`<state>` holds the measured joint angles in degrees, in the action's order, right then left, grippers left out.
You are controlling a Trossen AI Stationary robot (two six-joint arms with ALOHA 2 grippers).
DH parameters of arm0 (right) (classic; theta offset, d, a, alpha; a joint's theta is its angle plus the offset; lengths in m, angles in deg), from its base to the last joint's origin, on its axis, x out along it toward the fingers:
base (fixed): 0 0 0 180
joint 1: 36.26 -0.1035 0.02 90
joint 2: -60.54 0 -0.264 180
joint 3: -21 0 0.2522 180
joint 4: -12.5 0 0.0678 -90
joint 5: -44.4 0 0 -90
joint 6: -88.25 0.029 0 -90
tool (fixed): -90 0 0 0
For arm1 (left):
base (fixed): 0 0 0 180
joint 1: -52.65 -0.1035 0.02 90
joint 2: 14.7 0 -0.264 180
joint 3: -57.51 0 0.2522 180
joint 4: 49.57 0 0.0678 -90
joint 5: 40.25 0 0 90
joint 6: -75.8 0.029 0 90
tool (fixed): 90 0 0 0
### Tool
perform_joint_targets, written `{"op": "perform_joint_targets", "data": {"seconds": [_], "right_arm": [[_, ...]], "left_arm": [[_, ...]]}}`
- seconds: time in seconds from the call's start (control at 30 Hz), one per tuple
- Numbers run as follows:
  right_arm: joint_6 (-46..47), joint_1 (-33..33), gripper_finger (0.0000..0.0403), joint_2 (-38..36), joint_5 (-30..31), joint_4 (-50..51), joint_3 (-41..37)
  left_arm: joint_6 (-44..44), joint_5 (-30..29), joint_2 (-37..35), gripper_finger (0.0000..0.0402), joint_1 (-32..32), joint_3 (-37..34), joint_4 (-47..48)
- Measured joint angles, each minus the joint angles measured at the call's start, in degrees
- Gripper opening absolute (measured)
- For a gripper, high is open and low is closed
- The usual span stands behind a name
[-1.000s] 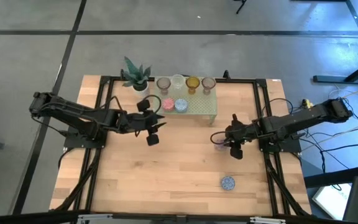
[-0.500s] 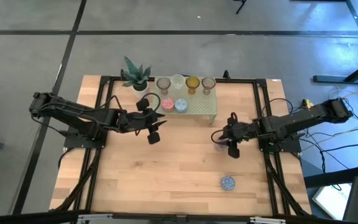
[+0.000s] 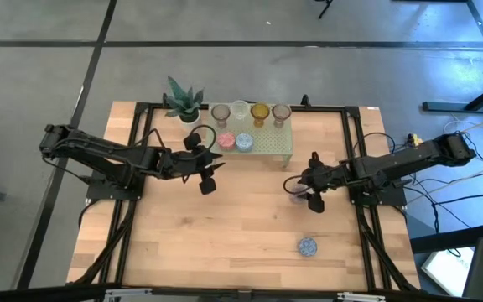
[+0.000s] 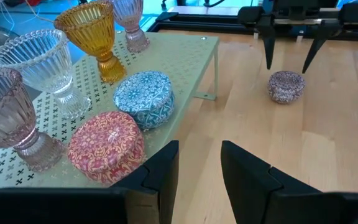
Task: Pick & Place candle stick holders
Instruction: Put the red scented candle on the shelf
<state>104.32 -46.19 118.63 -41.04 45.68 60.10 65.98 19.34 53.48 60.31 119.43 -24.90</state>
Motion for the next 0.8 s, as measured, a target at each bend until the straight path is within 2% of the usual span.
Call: {"op": "perform_joint_targets", "data": {"seconds": [0.17, 0.33, 0.8], "right_arm": [[-0.2, 0.0, 0.0314, 2.7, -0.5, -1.3, 0.0], [0.2, 0.0, 0.034, 6.2, -1.1, -1.8, 0.0], [0.2, 0.0, 0.0343, 11.8, -1.8, -2.3, 0.0]], "left_arm": [[0.0, 0.0, 0.0, 0.0116, 0.0, 0.0, 0.1], [0.0, 0.5, 0.0, 0.0116, 0.0, 0.0, 0.1], [0.0, 1.0, 0.0, 0.0116, 0.0, 0.0, 0.2]]}}
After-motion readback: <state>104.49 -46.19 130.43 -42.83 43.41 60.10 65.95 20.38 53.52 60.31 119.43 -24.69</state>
